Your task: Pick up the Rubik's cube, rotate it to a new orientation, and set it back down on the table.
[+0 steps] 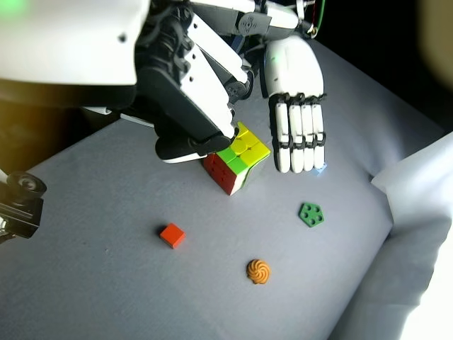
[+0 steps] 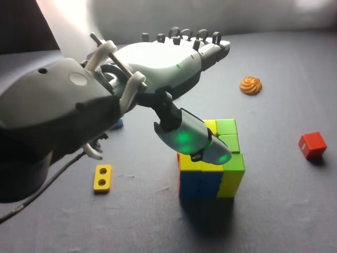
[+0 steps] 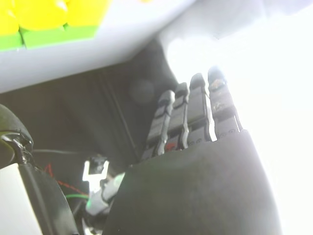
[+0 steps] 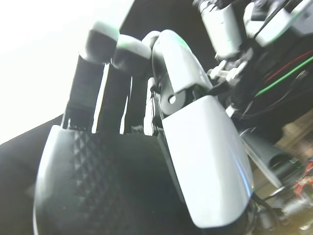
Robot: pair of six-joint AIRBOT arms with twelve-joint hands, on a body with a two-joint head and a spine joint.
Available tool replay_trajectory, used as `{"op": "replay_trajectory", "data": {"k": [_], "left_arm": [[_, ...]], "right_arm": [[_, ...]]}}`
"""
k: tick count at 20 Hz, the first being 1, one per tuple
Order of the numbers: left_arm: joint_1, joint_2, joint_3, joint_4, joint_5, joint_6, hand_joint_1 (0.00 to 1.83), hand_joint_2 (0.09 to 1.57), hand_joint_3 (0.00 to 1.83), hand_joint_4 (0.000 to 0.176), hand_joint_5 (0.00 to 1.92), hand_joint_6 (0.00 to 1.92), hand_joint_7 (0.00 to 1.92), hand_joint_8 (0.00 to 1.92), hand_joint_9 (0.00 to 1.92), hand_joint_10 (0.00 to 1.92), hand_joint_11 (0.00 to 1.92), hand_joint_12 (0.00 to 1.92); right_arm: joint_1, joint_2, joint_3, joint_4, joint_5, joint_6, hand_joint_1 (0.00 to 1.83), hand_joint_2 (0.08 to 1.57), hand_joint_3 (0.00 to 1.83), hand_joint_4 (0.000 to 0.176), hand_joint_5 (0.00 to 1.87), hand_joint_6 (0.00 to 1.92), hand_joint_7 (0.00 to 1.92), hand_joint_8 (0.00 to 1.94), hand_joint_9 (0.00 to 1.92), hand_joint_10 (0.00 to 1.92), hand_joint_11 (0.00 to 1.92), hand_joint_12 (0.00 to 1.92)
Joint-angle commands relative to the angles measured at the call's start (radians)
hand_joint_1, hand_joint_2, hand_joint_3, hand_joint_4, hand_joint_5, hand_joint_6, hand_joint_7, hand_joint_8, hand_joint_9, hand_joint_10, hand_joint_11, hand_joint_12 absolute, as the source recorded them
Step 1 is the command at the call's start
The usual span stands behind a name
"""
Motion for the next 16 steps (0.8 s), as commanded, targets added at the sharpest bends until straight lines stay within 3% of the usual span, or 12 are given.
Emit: {"op": "replay_trajectory", "data": {"k": [1,6,13,14,16], "left_arm": [[-0.023,0.009,-0.009,0.034,-0.009,0.011,0.68,0.79,0.0,0.0,0.0,0.0,0.0,0.0,0.0,0.0,0.0,0.0],[-0.051,0.039,-0.045,-0.005,-0.007,0.04,0.61,0.8,0.0,0.0,0.0,0.0,0.0,0.0,0.0,0.0,0.0,0.0],[-0.068,0.05,-0.047,-0.009,0.031,0.044,0.59,0.84,0.0,0.0,0.0,0.0,0.0,0.0,0.0,0.0,0.0,0.0],[-0.068,0.057,-0.049,-0.009,0.034,0.044,0.61,0.98,0.02,0.0,0.18,0.03,0.24,0.08,0.24,0.14,0.0,0.72],[-0.069,0.065,-0.05,-0.009,0.033,0.044,0.61,0.98,0.02,0.0,0.18,0.03,0.24,0.08,0.24,0.14,0.0,0.72]], "right_arm": [[0.004,-0.001,-0.007,0.036,0.0,-0.016,1.34,1.32,0.0,0.176,0.0,0.0,0.74,1.5,1.02,1.92,0.95,1.92],[-0.028,-0.002,-0.033,-0.024,-0.007,-0.058,1.34,1.31,0.0,0.176,0.0,0.0,0.74,1.49,0.98,1.92,0.93,1.92],[-0.085,-0.002,-0.088,-0.026,-0.019,-0.229,1.33,1.33,0.0,0.176,0.03,0.01,0.73,1.51,0.96,1.92,0.89,1.92],[-0.094,-0.002,-0.099,-0.026,-0.024,-0.262,1.32,1.32,0.0,0.14,0.17,0.02,0.74,1.49,0.94,1.92,0.89,1.92],[-0.105,-0.002,-0.112,-0.026,-0.035,-0.281,1.32,1.32,0.0,0.14,0.17,0.02,0.74,1.49,0.94,1.92,0.89,1.92]]}}
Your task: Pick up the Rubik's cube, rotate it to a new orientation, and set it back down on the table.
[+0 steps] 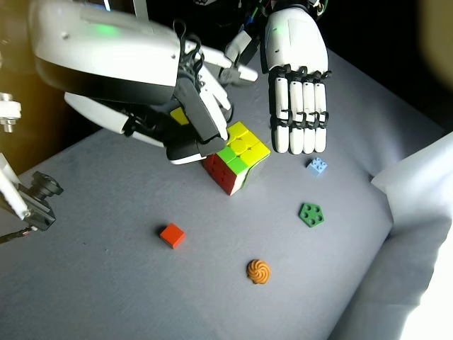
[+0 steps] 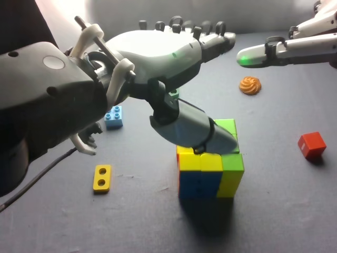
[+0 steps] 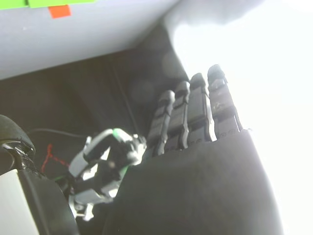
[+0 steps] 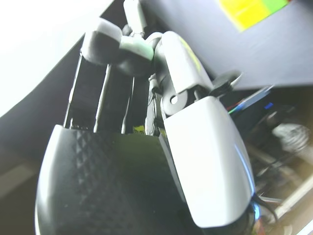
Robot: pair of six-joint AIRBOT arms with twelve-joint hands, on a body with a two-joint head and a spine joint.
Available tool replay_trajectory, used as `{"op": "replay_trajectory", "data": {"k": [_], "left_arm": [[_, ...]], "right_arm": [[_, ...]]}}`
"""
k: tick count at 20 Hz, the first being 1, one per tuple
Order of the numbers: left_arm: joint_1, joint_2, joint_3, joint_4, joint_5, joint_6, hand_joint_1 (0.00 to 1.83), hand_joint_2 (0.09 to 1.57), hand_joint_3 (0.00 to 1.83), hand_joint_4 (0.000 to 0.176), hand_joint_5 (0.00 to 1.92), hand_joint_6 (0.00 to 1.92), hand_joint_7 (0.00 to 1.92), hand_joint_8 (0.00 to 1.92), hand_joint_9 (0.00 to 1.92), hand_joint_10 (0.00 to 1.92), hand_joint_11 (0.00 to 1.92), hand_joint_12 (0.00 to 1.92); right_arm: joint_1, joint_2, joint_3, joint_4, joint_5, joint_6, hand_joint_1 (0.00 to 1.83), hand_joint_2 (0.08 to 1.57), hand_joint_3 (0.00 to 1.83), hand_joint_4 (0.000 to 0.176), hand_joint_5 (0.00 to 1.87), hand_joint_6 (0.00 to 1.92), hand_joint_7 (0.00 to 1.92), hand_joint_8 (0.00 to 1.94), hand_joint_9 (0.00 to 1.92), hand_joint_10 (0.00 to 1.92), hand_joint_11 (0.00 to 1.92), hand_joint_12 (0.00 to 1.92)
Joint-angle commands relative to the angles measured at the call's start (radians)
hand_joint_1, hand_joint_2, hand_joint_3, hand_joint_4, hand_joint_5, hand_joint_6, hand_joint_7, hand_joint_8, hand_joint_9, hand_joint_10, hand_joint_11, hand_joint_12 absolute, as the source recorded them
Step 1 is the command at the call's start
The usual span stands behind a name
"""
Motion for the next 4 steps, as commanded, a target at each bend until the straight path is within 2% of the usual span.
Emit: {"op": "replay_trajectory", "data": {"k": [1,2,3,4], "left_arm": [[-0.015,0.006,-0.002,0.04,-0.021,0.002,0.53,1.23,0.03,0.0,0.33,0.86,0.39,0.87,0.32,1.0,0.07,1.49],[-0.015,0.008,-0.001,0.039,-0.022,0.002,0.53,1.23,0.03,0.0,0.33,0.86,0.39,0.87,0.32,1.0,0.07,1.49],[-0.015,0.008,0.0,0.038,-0.023,0.002,0.7,1.45,0.04,0.0,0.36,1.71,0.37,1.71,0.42,1.74,0.45,1.84],[-0.016,0.009,0.001,0.038,-0.023,0.003,0.7,1.45,0.04,0.0,0.36,1.71,0.37,1.71,0.42,1.74,0.45,1.84]], "right_arm": [[0.007,0.001,-0.004,0.05,0.01,-0.009,0.97,1.34,0.0,0.0,0.55,0.09,0.89,1.65,0.97,1.91,0.96,1.92],[0.007,0.001,-0.005,0.05,0.01,-0.009,0.97,1.34,0.0,0.0,0.55,0.09,0.89,1.65,0.97,1.91,0.96,1.92],[0.007,0.001,-0.006,0.05,0.01,-0.009,0.87,1.36,0.01,0.0,0.55,1.35,0.87,1.68,0.9,1.9,0.95,1.92],[0.007,0.001,-0.007,0.05,0.008,-0.009,0.87,1.36,0.01,0.0,0.55,1.35,0.87,1.68,0.9,1.9,0.95,1.92]]}}
